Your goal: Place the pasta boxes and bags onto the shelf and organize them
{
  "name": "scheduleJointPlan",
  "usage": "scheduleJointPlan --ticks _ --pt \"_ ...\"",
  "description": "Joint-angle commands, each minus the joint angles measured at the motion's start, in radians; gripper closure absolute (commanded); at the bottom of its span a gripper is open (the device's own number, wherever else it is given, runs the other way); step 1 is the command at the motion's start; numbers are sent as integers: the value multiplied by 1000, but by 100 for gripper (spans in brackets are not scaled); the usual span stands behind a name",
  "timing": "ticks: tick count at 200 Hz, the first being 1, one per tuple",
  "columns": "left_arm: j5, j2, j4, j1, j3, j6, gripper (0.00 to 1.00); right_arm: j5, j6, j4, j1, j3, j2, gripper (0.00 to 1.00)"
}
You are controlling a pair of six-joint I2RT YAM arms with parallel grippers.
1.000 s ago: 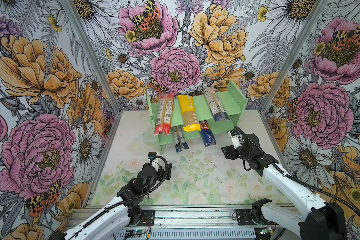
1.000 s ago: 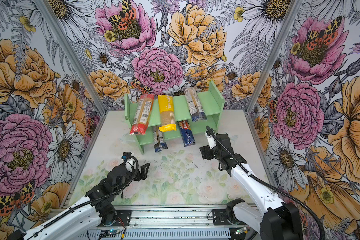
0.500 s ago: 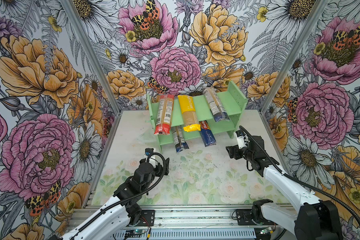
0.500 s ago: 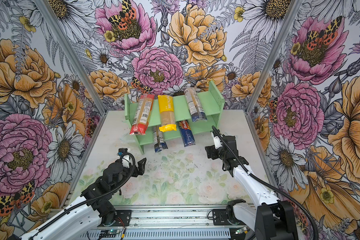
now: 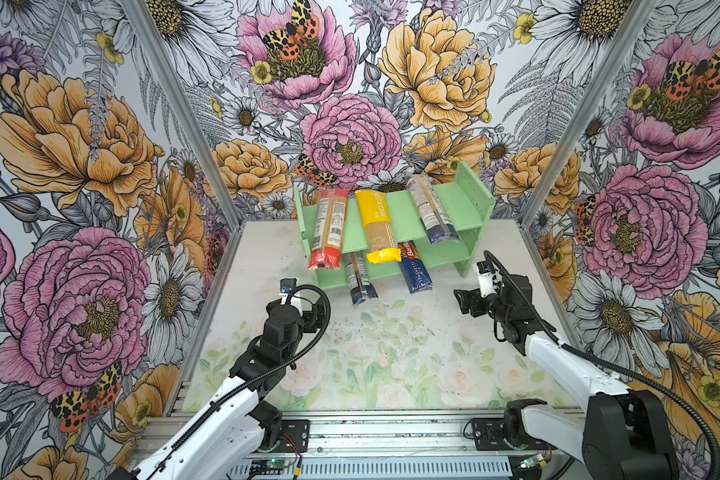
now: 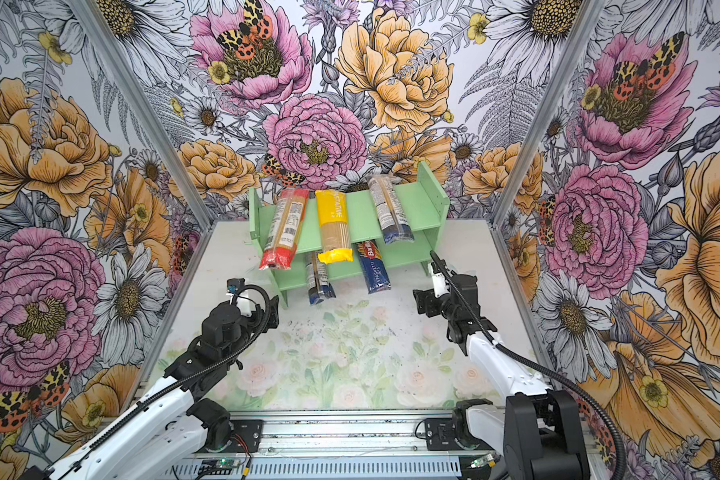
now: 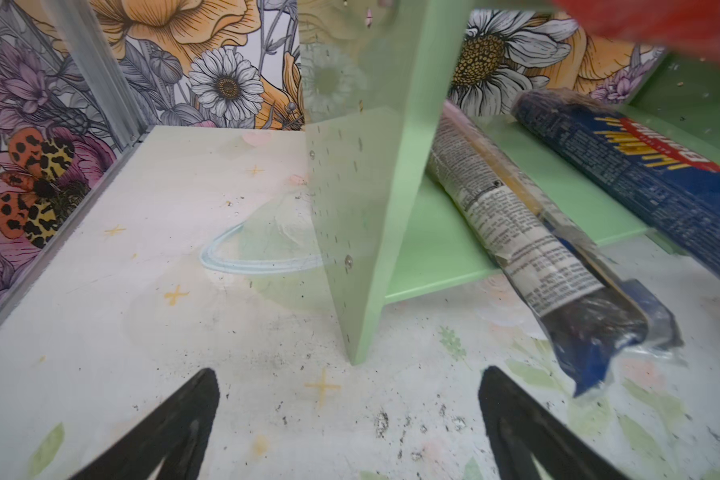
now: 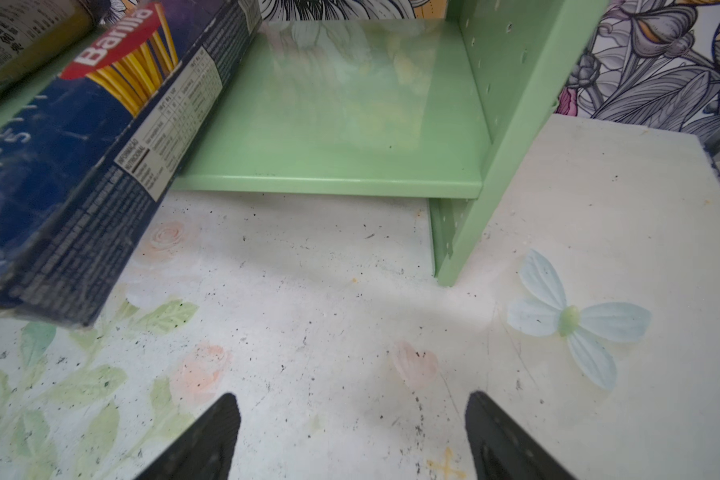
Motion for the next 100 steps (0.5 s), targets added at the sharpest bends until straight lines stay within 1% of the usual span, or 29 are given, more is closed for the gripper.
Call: scheduleJointPlan --ticks 1,17,28,46,100 --pt "14 43 96 66 10 66 1 -23 -7 68 -13 -3 23 13" --pt "12 73 120 129 13 88 1 -22 -9 81 -17 -7 29 13" --pt "42 89 151 183 3 87 1 -25 -10 96 -18 -14 28 13" --pt "84 105 221 245 -24 82 1 -30 -10 113 -22 -22 23 12" --pt "155 139 374 338 -85 111 1 -19 -7 147 -37 -34 23 12"
